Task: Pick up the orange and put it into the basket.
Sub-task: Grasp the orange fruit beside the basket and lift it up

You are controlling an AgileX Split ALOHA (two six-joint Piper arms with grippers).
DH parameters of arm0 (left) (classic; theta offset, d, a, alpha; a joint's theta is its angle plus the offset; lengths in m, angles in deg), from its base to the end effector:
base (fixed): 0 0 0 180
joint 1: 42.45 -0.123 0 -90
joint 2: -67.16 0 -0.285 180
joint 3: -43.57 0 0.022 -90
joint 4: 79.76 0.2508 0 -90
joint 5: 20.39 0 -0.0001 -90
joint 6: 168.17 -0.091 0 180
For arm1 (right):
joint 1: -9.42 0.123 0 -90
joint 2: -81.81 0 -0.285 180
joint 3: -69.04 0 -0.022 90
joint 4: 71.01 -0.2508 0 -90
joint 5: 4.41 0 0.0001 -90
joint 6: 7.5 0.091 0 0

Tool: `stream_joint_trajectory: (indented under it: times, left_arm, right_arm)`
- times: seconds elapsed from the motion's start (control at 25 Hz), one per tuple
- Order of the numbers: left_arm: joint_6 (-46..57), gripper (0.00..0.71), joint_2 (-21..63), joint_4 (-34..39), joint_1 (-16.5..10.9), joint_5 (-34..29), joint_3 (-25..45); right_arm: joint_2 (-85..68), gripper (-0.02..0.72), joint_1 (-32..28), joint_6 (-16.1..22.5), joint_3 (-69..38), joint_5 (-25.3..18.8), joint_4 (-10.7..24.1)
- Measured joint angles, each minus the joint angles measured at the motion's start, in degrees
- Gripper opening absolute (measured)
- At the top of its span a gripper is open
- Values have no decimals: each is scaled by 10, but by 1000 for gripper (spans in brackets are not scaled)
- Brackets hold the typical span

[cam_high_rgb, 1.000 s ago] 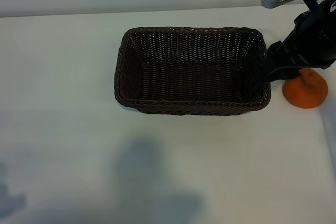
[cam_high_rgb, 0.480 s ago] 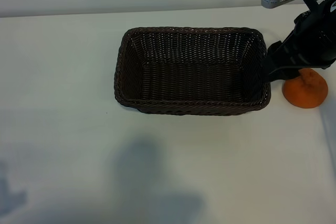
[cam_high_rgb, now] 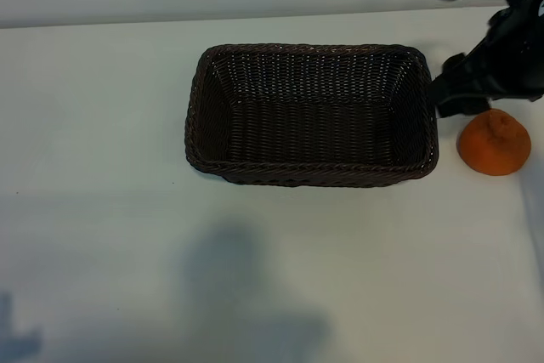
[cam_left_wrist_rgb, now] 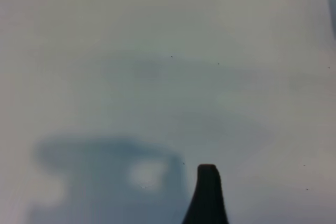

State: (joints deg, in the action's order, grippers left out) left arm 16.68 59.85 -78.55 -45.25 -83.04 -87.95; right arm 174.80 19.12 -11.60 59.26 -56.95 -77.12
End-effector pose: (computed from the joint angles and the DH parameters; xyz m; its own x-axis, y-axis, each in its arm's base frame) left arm -0.0078 0.0013 0.2751 -0.4694 -0.0979 -0.8776 -0.1007 0.9933 -0.0569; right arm 0.2967 0.0585 0.2913 -0.8931 -0.1593 -0.4207 -0.2087 0.9752 0.0739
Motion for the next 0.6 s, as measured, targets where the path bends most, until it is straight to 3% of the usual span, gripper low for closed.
stream_joint_trajectory:
  times: [0.12, 0.28, 0.6]
  left_arm:
    - [0, 596, 0, 0, 25, 0, 0]
    - [0, 595, 0, 0, 57, 0, 0]
    - [0, 594, 0, 0, 67, 0, 0]
  right_arm:
    - [18, 595, 0, 74, 2, 7, 71]
    - [60, 595, -1, 116, 6, 19, 136]
    - [129, 595, -74, 175, 18, 59, 149]
